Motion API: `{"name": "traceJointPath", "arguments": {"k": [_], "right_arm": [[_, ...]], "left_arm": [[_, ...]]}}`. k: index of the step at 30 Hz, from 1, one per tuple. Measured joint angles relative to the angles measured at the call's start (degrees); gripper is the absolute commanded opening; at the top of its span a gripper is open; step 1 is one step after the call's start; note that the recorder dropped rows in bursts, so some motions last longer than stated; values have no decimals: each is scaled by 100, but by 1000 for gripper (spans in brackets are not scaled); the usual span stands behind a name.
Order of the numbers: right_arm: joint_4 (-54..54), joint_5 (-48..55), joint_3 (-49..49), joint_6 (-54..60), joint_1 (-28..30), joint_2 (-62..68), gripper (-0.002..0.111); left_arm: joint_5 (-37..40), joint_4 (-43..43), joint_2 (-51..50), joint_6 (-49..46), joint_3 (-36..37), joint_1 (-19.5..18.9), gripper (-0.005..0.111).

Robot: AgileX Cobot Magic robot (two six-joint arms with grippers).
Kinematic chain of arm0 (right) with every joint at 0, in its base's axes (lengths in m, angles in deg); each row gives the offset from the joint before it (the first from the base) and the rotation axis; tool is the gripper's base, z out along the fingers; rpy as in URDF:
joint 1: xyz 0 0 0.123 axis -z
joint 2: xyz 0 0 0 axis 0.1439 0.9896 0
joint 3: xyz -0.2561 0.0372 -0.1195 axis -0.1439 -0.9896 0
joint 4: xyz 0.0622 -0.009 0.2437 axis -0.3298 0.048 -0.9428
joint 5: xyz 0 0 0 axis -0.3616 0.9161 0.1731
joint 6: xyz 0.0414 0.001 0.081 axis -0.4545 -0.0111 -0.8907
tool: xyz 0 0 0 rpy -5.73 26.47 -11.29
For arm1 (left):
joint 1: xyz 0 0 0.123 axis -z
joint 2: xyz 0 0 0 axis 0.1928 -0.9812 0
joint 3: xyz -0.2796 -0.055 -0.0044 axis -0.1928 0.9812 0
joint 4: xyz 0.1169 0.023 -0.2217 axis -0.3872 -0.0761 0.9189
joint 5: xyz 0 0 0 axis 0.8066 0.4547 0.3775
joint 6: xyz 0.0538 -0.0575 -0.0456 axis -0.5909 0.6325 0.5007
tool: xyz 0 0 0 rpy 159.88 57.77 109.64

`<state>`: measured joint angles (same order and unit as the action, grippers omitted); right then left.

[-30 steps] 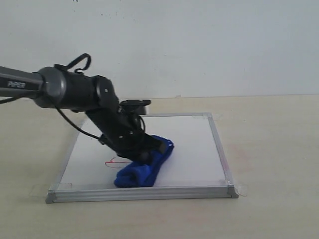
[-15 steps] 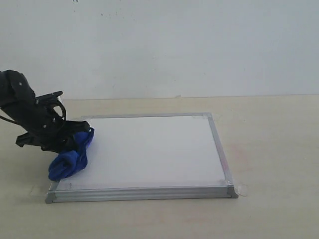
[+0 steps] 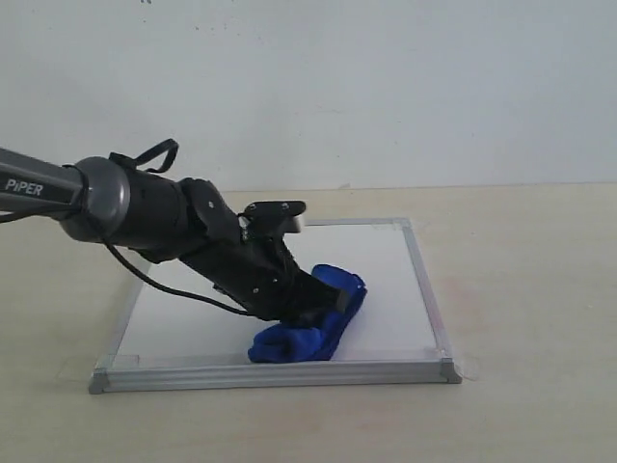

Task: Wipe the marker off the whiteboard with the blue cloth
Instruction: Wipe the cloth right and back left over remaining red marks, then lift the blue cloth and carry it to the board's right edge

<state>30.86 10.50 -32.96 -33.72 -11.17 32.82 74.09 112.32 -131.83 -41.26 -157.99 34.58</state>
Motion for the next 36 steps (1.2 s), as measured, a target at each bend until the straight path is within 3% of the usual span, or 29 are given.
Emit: {"name": "traceJointPath", "arguments": {"k": [2, 7, 14, 22, 33, 36], "right_arm": [[0, 0, 0, 0, 0, 0, 0], [0, 0, 0, 0, 0, 0, 0], [0, 0, 0, 0, 0, 0, 0], [0, 0, 0, 0, 0, 0, 0], [0, 0, 0, 0, 0, 0, 0], [0, 0, 0, 0, 0, 0, 0]], "left_arm": [[-99, 41, -3, -43, 0, 47, 4], [-18, 195, -13, 308, 0, -346, 4], [218, 20, -13, 738, 0, -1642, 4], [684, -351, 6, 995, -12, -2772, 4], [1112, -1653, 184, 1660, -8, -3712, 4], [1125, -1932, 303, 1670, 30, -3800, 4]]}}
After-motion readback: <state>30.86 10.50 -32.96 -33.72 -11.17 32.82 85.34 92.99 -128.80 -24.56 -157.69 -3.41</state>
